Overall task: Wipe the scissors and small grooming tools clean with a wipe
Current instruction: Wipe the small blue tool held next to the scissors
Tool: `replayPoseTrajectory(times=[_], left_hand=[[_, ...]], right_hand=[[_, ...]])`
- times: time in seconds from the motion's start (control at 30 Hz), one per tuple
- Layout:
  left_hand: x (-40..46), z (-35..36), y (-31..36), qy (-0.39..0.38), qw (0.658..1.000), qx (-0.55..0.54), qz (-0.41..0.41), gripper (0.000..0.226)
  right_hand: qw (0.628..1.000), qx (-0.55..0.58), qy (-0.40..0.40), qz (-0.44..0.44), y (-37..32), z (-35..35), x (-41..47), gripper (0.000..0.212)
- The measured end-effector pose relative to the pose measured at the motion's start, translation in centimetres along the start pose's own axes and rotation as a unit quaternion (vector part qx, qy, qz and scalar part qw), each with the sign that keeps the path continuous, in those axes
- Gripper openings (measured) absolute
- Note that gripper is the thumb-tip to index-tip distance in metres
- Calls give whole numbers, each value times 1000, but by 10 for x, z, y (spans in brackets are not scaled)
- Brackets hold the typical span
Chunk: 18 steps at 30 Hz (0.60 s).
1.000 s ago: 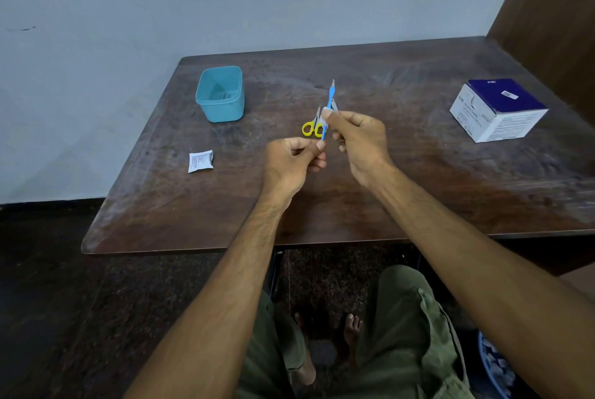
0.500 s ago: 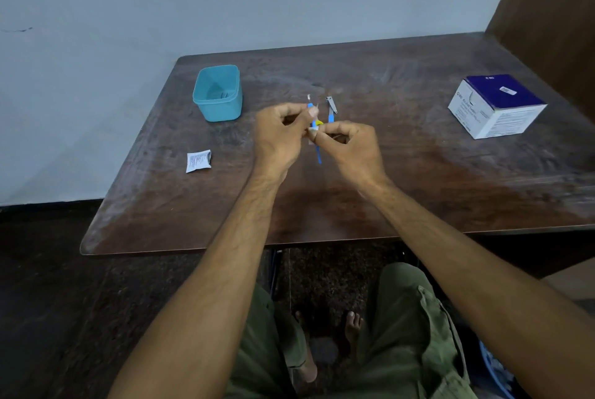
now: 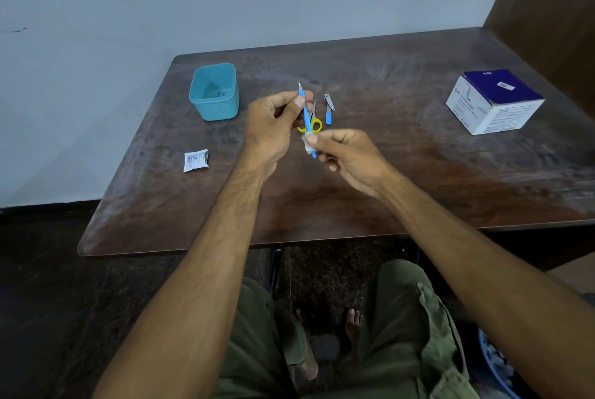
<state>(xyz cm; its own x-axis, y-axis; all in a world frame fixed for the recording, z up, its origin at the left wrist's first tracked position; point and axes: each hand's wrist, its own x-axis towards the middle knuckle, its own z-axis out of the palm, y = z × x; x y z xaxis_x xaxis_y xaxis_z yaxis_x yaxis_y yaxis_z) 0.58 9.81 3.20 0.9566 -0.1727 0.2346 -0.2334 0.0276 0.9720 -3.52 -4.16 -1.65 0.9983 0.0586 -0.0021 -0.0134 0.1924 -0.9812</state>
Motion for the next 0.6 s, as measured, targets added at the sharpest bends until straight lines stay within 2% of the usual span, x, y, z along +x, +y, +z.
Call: replayPoseTrajectory(times=[0.13,0.33,0.5,0.6], left_hand=[[1,-3,0,5,1000,-5,2,18],[-2,0,-4,-3,1000,-20,-7,18],[-2,-6,-5,6,999,-31,-12,13],[-4,-4,-8,3,999,-44,-30,11]], right_hand=[[999,-12,-32,32,10,-4,-8,12],[999,31,11,4,-2,3,3,10],[999,-15,-3,29,11,2,-5,8],[999,-25,23,2,7,0,-4,7]])
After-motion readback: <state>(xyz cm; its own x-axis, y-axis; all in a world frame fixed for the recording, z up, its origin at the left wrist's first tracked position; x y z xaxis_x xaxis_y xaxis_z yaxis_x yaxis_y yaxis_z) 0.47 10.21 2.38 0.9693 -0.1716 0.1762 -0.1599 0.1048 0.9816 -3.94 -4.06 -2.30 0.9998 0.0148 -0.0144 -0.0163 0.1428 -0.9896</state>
